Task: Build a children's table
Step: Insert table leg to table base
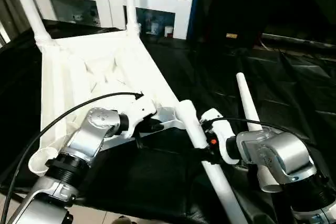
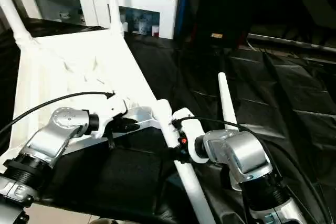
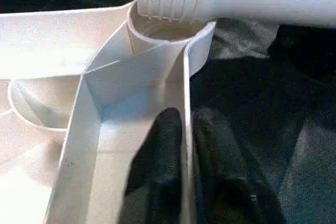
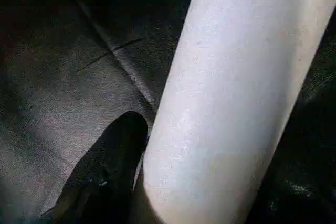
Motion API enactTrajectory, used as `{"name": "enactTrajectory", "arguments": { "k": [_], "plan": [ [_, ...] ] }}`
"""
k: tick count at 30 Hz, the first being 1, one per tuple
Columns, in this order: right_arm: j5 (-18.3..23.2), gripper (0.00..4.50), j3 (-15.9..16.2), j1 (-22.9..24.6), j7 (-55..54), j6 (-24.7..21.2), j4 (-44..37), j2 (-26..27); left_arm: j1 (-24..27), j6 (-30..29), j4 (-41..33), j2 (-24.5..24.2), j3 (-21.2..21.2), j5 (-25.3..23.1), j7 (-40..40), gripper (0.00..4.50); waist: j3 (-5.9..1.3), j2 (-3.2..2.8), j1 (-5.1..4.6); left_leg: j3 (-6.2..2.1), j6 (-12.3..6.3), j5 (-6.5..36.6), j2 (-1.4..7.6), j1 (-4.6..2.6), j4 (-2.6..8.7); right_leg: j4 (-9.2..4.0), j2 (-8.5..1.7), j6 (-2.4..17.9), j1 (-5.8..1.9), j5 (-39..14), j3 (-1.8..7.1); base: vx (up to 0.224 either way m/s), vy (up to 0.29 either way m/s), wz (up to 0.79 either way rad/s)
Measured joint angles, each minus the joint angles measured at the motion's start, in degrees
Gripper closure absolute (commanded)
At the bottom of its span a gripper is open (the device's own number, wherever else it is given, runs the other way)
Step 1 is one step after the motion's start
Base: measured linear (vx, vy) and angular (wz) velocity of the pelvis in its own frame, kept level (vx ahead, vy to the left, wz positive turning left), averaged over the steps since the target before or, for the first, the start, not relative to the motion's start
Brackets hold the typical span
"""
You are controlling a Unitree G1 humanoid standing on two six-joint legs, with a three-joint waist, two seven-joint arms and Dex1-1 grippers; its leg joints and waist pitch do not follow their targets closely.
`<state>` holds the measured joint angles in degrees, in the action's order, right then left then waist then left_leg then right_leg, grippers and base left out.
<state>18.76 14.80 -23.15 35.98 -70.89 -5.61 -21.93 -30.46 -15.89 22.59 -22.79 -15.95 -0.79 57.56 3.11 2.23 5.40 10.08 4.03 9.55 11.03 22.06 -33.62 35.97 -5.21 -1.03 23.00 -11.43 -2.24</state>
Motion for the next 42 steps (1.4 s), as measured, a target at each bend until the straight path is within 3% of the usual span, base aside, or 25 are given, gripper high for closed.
{"name": "enactTrajectory", "arguments": {
  "k": [2, 6, 10, 11, 15, 18, 22, 26, 31, 42],
  "plan": [
    [0.7, 2.16, -1.1, 0.0, -0.3, -0.6, 0.2, 0.6, 0.0, -1.2, -1.2, -0.7, 0.4, 1.1, 1.2, 3.58, 0.00, 0.01, -0.08, 0.00, 0.00, 0.0, 0.00, 0.01, 0.00, 0.00, 0.00, 0.0, 0.01, 0.0, 0.00, 0.000, 0.000, 0.00],
    [2.0, 2.31, -3.5, -0.6, -0.7, -1.3, 0.5, 1.7, 0.0, -3.3, -4.3, -2.2, 2.5, 4.0, 3.8, 3.34, 0.01, -0.01, -0.13, 0.01, 0.00, 0.0, 0.00, 0.02, -0.02, 0.00, 0.00, 0.0, 0.02, 0.0, 0.01, 0.000, 0.000, 0.00],
    [4.0, 2.45, -9.2, -3.7, -1.5, -2.2, 1.4, 4.6, -0.9, -7.4, -7.6, -2.7, 6.5, 9.3, 5.8, 3.04, 0.03, -0.03, -0.21, 0.01, 0.03, 0.0, 0.01, 0.01, -0.02, 0.06, 0.00, 0.0, 0.03, 0.0, -0.01, 0.000, 0.000, 0.00],
    [4.5, 2.51, -11.6, -4.3, -2.2, -2.1, 1.9, 6.1, -1.3, -8.7, -7.7, -2.3, 8.0, 10.7, 5.4, 2.78, 0.05, -0.05, -0.23, 0.01, 0.06, 0.0, 0.00, 0.01, -0.04, 0.10, 0.00, 0.0, 0.06, 0.0, 0.00, 0.000, 0.000, 0.00],
    [9.4, 2.55, -25.0, -11.3, -10.0, 5.8, 8.4, 14.9, -4.6, -14.0, -8.2, 4.6, 16.4, 17.4, -1.7, 2.46, 0.06, -0.07, -0.28, 0.01, 0.18, -0.1, 0.00, 0.00, -0.07, 0.19, -0.01, 0.2, 0.09, 0.1, 0.00, 0.000, 0.000, 0.00],
    [12.0, 2.56, -31.8, -15.9, -15.5, 14.4, 9.7, 17.7, -5.0, -16.8, -10.7, 10.0, 17.2, 21.6, -4.6, 2.19, 0.05, -0.06, 0.01, 0.02, 0.18, -0.1, 0.00, 0.02, -0.09, 0.17, -0.03, 0.2, 0.06, 0.1, -0.01, 0.000, 0.000, 0.00],
    [13.1, 2.65, -37.7, -17.9, -20.4, 19.3, 10.9, 20.1, -3.7, -19.3, -13.5, 11.5, 14.5, 22.3, -5.1, 1.91, 0.05, -0.08, -0.27, 0.01, 0.22, -0.1, 0.01, 0.03, -0.03, 0.15, 0.02, 0.1, 0.09, 0.1, -0.01, 0.000, 0.000, 0.00],
    [12.9, 2.67, -41.4, -19.4, -26.1, 24.1, 14.0, 23.1, -1.6, -22.7, -14.9, 13.0, 10.6, 22.2, -5.7, 1.61, 0.18, -0.27, -0.47, 0.02, 0.24, -0.2, 0.01, 0.18, -0.02, 0.13, 0.06, 0.1, 0.24, 0.0, 0.03, 0.000, 0.000, 0.00],
    [13.4, 2.68, -44.1, -20.1, -30.4, 28.4, 15.8, 24.2, -1.2, -25.7, -15.4, 13.0, 9.9, 22.4, -7.6, 1.27, 0.27, -0.48, -0.47, 0.00, 0.25, -0.2, 0.06, 0.18, 0.01, 0.09, 0.13, 0.0, 0.24, 0.0, 0.01, 0.000, 0.000, 0.00],
    [14.8, 2.69, -44.9, -20.2, -33.1, 30.6, 17.0, 25.8, 0.8, -26.3, -16.3, 12.6, 8.7, 21.3, -9.0, 0.50, 0.39, -0.70, -0.35, 0.00, 0.25, -0.2, 0.05, 0.17, 0.00, 0.09, 0.12, 0.0, 0.21, 0.0, 0.02, 0.000, 0.000, 0.00]
  ]
}}
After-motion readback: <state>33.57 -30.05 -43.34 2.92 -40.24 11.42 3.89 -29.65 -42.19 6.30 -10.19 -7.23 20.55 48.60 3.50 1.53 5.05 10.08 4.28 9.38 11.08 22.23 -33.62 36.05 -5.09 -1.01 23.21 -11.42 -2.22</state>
